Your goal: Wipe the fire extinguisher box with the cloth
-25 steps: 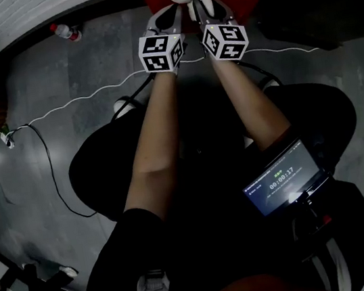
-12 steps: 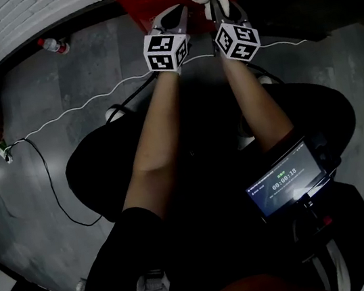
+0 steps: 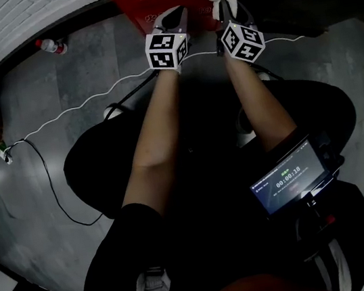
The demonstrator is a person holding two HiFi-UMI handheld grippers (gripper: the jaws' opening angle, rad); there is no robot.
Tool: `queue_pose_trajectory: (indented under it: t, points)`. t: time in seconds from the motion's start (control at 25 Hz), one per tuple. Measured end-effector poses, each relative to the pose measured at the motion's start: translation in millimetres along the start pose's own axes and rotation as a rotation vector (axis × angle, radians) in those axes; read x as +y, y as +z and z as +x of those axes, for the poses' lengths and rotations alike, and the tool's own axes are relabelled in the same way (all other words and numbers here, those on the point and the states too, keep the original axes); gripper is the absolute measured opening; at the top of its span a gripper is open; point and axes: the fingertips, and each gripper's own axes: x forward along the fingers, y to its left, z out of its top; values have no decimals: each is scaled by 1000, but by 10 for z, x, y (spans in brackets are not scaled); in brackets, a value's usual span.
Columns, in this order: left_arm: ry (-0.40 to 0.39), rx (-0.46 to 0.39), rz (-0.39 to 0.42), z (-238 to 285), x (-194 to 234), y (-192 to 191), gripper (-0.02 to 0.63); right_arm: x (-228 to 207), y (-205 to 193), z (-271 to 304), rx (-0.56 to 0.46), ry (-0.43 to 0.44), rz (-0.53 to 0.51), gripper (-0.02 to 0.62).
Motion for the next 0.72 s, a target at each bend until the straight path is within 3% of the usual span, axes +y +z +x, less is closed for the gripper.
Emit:
queue_pose_trajectory:
  t: [0.16,0.44,0.72]
  points:
    - [51,29,0,-181,198,-191,0,605,-246,-58,29,165,-56,107]
    - [175,56,-40,-672,775,-421,0,1417,-657,-14,125,392,-29,107]
    - [292,28,-128,-1002,1362,-530,0,2044,-1115,212,206,506,-17,107]
